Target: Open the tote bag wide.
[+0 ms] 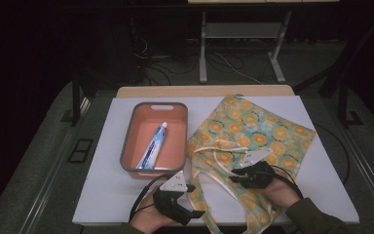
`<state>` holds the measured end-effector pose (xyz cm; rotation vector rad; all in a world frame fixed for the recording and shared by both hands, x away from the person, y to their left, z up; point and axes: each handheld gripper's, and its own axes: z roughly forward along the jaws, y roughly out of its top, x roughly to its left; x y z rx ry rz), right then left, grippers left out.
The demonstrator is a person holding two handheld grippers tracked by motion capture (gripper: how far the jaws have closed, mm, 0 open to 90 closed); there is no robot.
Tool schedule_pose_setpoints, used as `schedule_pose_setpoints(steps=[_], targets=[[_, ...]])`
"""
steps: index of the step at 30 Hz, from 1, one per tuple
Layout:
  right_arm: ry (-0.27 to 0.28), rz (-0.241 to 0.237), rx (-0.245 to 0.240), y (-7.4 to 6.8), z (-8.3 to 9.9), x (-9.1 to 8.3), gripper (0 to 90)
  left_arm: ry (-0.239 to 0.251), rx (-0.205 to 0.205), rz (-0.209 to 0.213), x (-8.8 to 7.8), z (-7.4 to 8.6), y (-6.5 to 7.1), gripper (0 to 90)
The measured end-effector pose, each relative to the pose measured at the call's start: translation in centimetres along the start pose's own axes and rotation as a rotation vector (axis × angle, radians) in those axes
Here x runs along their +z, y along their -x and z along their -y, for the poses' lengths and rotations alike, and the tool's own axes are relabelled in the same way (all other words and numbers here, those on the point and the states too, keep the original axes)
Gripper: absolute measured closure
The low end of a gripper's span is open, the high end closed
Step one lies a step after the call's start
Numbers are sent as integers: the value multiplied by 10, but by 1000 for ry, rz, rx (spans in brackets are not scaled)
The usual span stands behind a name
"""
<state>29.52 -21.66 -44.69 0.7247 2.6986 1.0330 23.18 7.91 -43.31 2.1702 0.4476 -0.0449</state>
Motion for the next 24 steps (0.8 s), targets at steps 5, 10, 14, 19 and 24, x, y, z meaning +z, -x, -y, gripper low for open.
schedule_pose_setpoints(steps=[5, 10, 14, 19, 24], targets=[[6, 10, 6, 2, 0, 0, 886, 1, -3, 3, 0, 0, 0, 161], [39, 13, 36, 7, -1, -9, 892, 3, 2, 2, 0, 0, 0, 161], [74, 19, 67, 15, -1, -17, 892, 2, 1, 3, 0, 0, 0, 161], [131, 41, 103, 28, -3, -29, 893, -1, 0, 4, 1, 0, 0, 161], [197, 74, 158, 47, -10, -39, 893, -1, 1, 4, 1, 0, 0, 161]])
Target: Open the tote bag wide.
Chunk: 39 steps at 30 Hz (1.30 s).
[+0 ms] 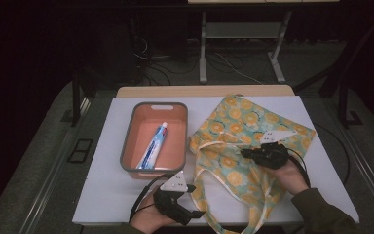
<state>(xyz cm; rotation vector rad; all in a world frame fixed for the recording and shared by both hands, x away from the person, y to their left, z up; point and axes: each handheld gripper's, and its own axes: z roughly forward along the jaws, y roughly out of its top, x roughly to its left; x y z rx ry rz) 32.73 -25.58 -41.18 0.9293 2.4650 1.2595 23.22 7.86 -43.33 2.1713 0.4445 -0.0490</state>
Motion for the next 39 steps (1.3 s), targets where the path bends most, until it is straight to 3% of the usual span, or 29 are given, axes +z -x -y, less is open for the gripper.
schedule_pose_setpoints(steps=[12, 20, 26, 31, 39], targets=[[110, 61, 75, 24, -16, -8, 893, 3, 4, 5, 0, 0, 1, 161], [96, 70, 82, 28, -13, -6, 893, 65, 7, 34, -6, -12, 5, 159], [82, 67, 72, 28, -12, -5, 893, 87, 40, 30, -14, -25, 6, 154], [73, 63, 69, 27, -12, -4, 892, 128, 36, 16, -25, -39, 1, 136], [72, 64, 68, 27, -12, -4, 893, 180, 23, -49, -45, -57, -19, 132]])
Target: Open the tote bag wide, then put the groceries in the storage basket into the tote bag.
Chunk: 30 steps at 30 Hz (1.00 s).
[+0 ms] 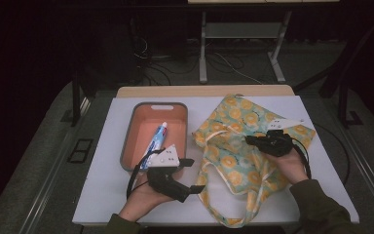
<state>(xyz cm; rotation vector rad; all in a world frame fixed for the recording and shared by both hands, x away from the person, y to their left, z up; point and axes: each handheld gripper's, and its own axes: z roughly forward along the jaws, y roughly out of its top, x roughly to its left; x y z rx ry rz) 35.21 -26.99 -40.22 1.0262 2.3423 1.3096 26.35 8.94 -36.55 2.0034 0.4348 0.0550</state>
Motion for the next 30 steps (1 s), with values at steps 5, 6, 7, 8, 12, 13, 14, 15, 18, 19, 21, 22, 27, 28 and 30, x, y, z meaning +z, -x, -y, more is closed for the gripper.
schedule_pose_setpoints(steps=[5, 6, 7, 8, 12, 13, 14, 15, 18, 19, 21, 22, 27, 28, 30], targets=[[0, -3, -1, 0, 0, -1, 893, 9, -16, -54, -7, -9, -16, 132], [0, -3, -2, 0, 0, -1, 892, 10, -17, -62, -8, -10, -19, 126], [1, -4, -3, 0, 0, -1, 893, 6, -17, -80, -9, -12, -23, 119], [0, -4, -4, 0, 0, -1, 893, 7, -19, -93, -10, -13, -25, 109], [-1, -6, -7, 0, 0, 0, 893, 21, -40, -146, -15, -16, -42, 65], [0, -7, -6, 0, 0, 0, 893, 21, -46, -157, -16, -17, -46, 44], [0, -7, -6, 0, 0, 0, 893, 20, -53, -171, -17, -17, -50, 38], [1, -7, -7, -1, 0, -1, 893, 18, -57, -186, -17, -17, -55, 28], [1, -8, -8, 0, 1, -1, 892, -1, -72, -239, -19, -18, -69, 0], [3, -8, -7, 0, 1, -1, 893, -5, -74, -253, -20, -18, -74, 0], [3, -9, -7, -1, 1, -1, 893, -10, -80, -288, -22, -17, -83, 0], [3, -10, -7, -1, 1, -1, 892, -16, -85, -310, -22, -16, -88, 0], [2, -10, -13, -1, 1, 0, 892, -60, -118, -394, -23, -5, -108, 3], [2, -9, -12, -1, 1, 0, 893, -70, -127, -413, -22, -3, -112, 8], [2, -9, -10, -1, 1, 0, 892, -96, -142, -437, -20, 3, -119, 20]])
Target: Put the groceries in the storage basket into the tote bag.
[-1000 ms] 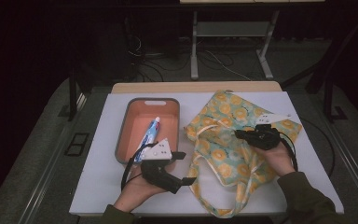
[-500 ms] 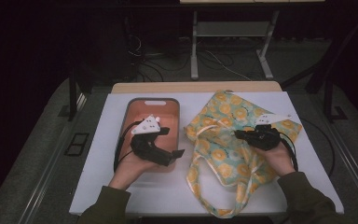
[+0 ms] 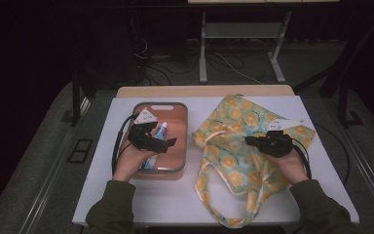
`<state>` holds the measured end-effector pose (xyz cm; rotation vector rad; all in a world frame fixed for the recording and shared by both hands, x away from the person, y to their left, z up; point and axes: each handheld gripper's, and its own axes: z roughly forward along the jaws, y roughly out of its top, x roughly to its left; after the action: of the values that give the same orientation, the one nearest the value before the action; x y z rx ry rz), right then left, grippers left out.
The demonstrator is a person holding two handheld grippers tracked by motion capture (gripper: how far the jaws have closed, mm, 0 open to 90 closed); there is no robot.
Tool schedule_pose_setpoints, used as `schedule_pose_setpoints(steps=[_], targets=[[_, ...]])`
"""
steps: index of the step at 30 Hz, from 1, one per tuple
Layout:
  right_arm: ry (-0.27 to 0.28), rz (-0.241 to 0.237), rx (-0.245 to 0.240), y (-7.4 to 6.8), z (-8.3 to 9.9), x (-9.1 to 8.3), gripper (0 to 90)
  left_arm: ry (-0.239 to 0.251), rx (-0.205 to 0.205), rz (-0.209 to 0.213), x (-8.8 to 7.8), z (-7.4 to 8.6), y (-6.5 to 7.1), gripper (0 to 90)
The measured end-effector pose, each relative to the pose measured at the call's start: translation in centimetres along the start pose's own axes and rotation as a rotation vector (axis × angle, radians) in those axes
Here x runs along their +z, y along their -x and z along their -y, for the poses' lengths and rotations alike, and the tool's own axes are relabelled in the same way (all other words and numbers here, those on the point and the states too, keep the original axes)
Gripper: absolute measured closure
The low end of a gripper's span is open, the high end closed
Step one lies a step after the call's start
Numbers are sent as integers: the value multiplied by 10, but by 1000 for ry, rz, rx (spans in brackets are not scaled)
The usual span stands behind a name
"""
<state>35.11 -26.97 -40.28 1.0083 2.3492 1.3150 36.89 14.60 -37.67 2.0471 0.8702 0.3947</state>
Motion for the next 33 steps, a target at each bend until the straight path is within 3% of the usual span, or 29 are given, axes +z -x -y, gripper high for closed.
schedule_pose_setpoints(steps=[2, 8, 13, 20, 23, 25, 27, 30, 33], targets=[[-1, 0, -2, 0, 0, 0, 893, -47, -11, -38, 7, 4, -5, 34], [-5, 0, -6, 0, 1, 0, 892, -150, -30, -97, 26, 5, -15, 84], [0, -2, -4, 0, 1, -1, 892, -257, -77, -120, 41, 9, -23, 132], [2, -3, -6, 0, 1, -1, 893, -351, -129, -138, 51, 13, -25, 203], [2, -4, -6, 0, 1, -2, 893, -426, -140, -142, 55, 16, -26, 283], [4, -5, -7, 0, 1, -2, 893, -433, -123, -152, 56, 16, -24, 338], [5, -6, -8, 0, 1, -2, 892, -423, -140, -139, 54, 16, -25, 445], [6, -9, -5, 0, 2, -2, 893, -427, -128, -136, 54, 15, -23, 511], [5, -9, -5, 0, 2, -2, 893, -422, -149, -131, 51, 14, -23, 610]])
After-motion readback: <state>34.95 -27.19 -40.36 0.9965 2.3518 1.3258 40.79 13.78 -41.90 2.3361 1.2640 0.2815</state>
